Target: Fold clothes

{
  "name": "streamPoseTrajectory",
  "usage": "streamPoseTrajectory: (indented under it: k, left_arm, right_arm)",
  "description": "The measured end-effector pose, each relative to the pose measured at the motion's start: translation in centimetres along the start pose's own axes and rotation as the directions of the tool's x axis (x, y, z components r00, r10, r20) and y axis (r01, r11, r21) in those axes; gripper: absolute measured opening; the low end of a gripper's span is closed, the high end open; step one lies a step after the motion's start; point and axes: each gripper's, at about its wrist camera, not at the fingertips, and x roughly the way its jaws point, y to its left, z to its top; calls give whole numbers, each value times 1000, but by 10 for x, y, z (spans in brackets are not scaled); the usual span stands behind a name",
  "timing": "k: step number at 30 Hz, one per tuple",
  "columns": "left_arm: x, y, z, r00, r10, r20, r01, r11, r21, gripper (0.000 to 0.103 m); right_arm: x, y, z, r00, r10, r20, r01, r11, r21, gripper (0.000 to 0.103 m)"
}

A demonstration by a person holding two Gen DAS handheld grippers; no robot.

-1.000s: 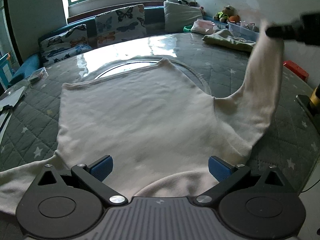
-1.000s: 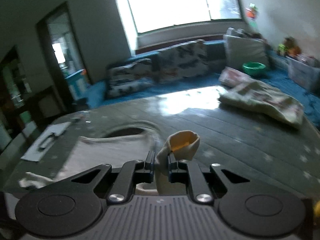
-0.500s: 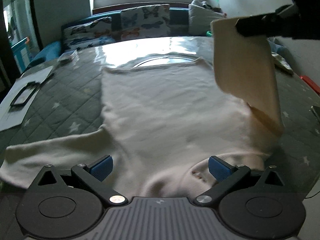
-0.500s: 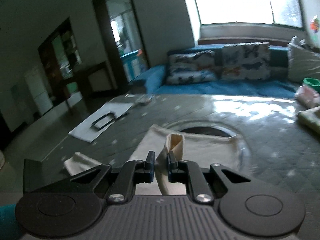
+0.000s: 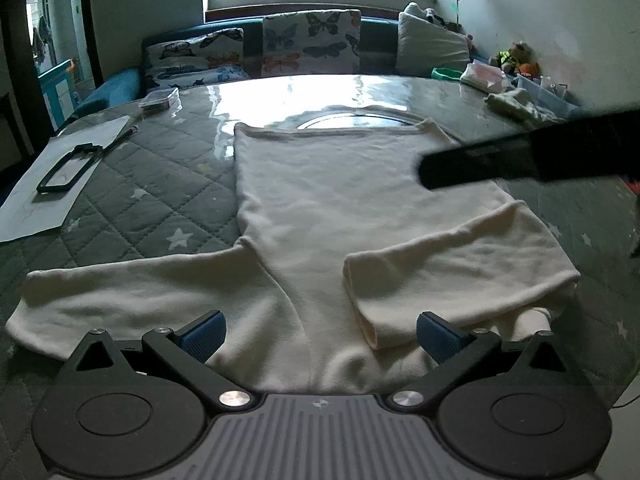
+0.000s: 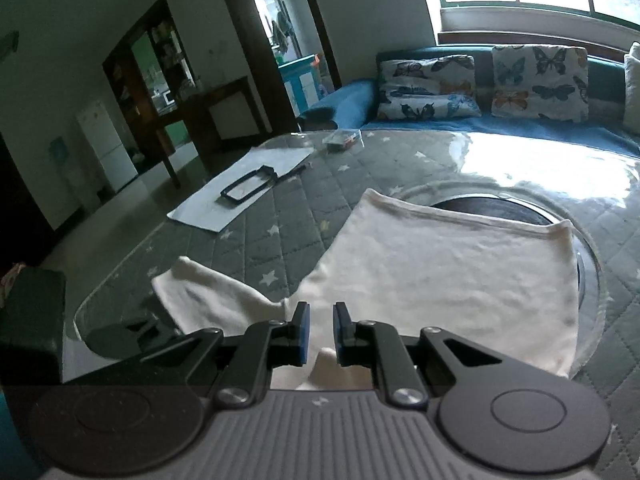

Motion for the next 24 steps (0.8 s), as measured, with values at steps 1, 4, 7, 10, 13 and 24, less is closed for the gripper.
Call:
streamPoseTrajectory:
  k: [1,4,7,10,13,24]
  left_arm:
    - [0,1,1,1000,-5,6,5,1000,-3,102]
    - [1,0,4,1000,-21,21,21,1000,0,97]
    - [3,-4,8,999,-32,29,32,999,10,90]
    - [8,-7,11,999,-37,28,37,999,22,84]
    - [14,-10,13,999,-36,27,35,999,30,83]
    - [38,-20,17,1000,-16,4,15,997,81,54]
  right_arm:
    - [-3,-3,-1,1000,-16,-3,16,1000,-4,14]
    - [-14,-16,-8,997,-70,-10,70,998,-4,17]
    - [-29,-33,-19,991,-131,-17,131,991,8,24]
    - [-48,-49,-37,975,-221,-22,221,975,-4,32]
    - [-64,-61,-58,955,-296,-35,295,955,-28,40]
    - [-82,-76,-120,916,-395,-66,392,919,-48,38]
